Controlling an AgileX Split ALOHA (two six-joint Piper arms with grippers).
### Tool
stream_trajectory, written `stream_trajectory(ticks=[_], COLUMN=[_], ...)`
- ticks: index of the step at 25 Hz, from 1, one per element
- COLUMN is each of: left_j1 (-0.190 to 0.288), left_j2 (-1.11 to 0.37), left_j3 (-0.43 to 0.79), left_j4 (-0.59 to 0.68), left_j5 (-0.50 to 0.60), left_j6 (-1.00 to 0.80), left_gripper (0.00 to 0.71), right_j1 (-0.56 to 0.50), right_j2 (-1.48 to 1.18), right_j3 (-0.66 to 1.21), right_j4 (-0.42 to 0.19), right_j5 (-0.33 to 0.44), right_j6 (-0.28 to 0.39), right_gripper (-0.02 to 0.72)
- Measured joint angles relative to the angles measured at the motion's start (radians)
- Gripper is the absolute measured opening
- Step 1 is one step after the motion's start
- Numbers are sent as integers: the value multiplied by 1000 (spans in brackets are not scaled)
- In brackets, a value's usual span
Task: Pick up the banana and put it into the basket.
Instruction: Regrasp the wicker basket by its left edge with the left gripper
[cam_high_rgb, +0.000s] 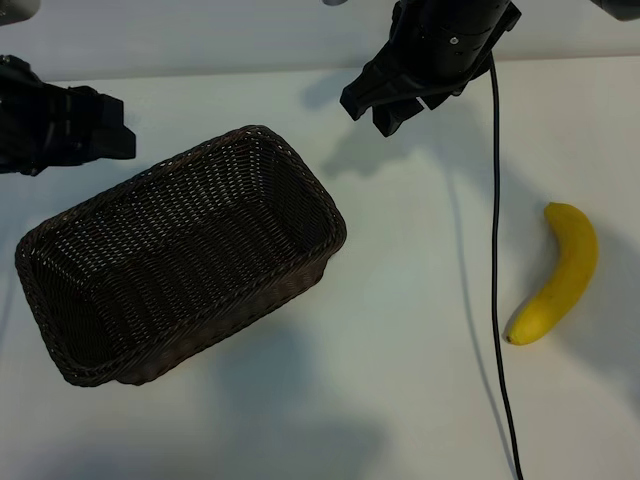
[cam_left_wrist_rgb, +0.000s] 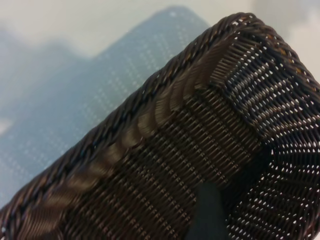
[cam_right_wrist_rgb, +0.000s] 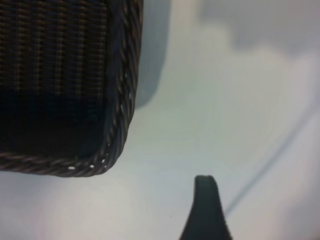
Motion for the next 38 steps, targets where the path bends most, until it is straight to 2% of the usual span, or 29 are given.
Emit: stream_trajectory(ticks=[6, 9, 12, 18, 33, 38], left_j1=[0, 0, 0, 0, 0, 0], left_j2=[-61, -107, -139, -174, -188, -188], left_j3=[5, 52, 123, 210, 476, 520], left_j4=[245, 359, 407, 445, 454, 472], left_j5=[69, 95, 121, 151, -44, -186], left_j6=[-309, -468, -574, -649, -786, -855], left_gripper=[554, 552, 552, 551, 550, 550], right_j1=[0, 0, 0, 0, 0, 0], right_j2=[0, 0, 0, 0, 0, 0], right_j3=[0, 0, 0, 0, 0, 0], right_j4=[1, 1, 1, 1, 4, 6], right_j5=[1, 1, 1, 1, 0, 0], right_j6=[-8, -11, -15, -26, -33, -33], right_gripper=[512, 512, 512, 512, 512, 512])
